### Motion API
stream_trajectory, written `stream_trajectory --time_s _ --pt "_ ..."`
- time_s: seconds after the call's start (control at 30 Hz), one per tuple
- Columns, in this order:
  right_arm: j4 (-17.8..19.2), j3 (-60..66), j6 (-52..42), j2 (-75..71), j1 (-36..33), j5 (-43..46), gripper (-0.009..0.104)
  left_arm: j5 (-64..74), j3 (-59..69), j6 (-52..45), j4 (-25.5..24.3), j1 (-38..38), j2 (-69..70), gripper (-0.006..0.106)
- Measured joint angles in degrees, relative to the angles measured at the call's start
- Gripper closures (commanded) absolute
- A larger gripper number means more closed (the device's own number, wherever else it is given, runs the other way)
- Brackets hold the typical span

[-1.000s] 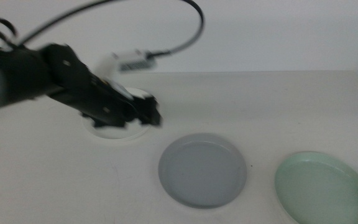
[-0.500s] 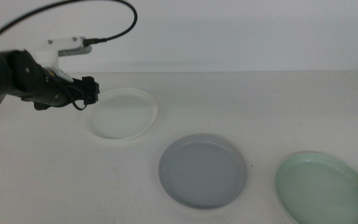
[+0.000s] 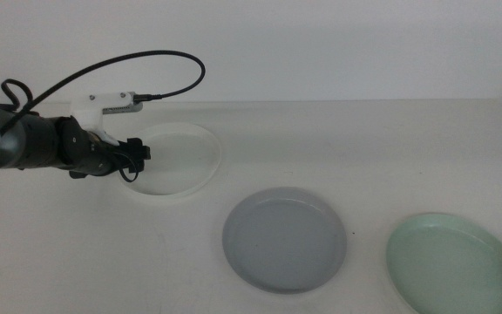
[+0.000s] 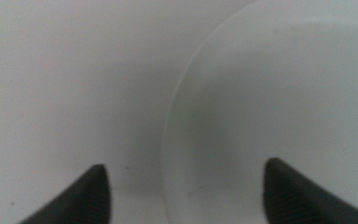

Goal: Stack the three bowls on top of each other.

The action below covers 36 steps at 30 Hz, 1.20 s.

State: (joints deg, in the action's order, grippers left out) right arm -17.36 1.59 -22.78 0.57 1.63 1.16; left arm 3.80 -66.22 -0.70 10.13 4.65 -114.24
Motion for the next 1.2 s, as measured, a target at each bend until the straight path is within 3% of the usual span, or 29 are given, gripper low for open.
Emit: stream_trajectory --time_s 0.13,0.23,0.47,0.77,0.97,1.2 --pt "0.0 0.0 0.0 0.0 0.0 0.0 0.053 0.3 0.0 0.0 0.0 0.0 -0.6 0.08" --pt "0.0 0.0 0.0 0.0 0.0 0.0 0.053 0.3 0.0 0.0 0.0 0.0 -0.7 0.1" --pt "0.0 0.0 0.0 0.0 0.0 0.0 0.053 1.4 0.0 0.4 0.4 0.0 3.3 0.1" --pt "0.0 0.0 0.0 0.0 0.0 0.0 0.053 10.9 0.0 0.2 0.0 1.2 19.7 0.1" --pt "0.0 0.0 0.0 0.0 0.0 0.0 0.053 16.5 0.8 0.2 0.6 9.0 26.0 0.1" --pt "0.0 0.0 0.0 0.0 0.0 0.0 0.053 14.3 6.2 0.2 5.3 20.0 25.1 0.1"
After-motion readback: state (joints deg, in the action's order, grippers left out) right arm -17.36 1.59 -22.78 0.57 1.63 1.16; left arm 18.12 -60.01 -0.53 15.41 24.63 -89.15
